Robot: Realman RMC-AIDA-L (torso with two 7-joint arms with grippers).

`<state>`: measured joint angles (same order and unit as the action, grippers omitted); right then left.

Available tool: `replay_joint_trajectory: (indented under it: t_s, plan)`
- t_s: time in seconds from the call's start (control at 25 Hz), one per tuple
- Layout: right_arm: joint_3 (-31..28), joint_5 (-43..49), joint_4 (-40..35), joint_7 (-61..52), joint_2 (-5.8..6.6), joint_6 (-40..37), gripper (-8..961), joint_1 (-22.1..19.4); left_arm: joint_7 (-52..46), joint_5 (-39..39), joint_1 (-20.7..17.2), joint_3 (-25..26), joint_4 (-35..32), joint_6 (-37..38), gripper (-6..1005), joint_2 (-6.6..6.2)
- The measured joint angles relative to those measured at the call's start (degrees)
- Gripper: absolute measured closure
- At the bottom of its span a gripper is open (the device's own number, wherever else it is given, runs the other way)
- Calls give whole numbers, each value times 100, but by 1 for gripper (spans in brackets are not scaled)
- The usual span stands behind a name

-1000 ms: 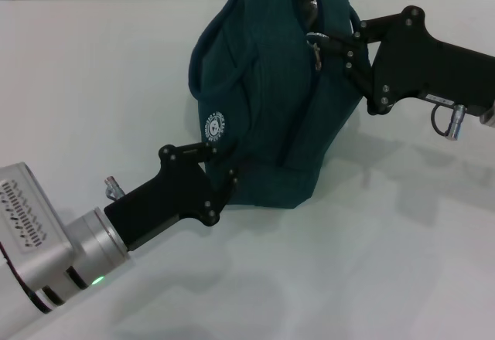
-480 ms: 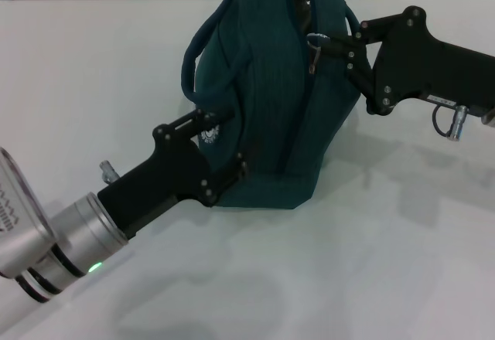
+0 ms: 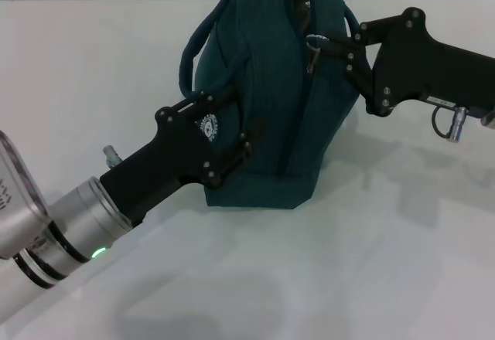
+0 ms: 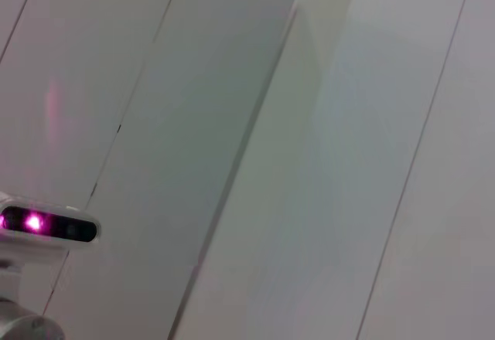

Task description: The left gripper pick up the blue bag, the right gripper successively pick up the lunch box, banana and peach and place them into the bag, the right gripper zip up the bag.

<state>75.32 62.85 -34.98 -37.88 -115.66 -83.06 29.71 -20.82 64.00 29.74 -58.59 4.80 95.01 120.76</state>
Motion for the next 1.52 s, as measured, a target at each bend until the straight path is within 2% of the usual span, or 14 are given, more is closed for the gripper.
replay_joint_trajectory:
  t_s: [0.68, 1.52]
  plan:
    - [0, -63, 1, 70, -9, -29, 932, -25, -50, -29, 14, 6, 3, 26, 496, 0]
    - [-9, -151, 98, 158, -9, -45, 931, -25, -15, 16, 13, 6, -36, 35, 662, 0]
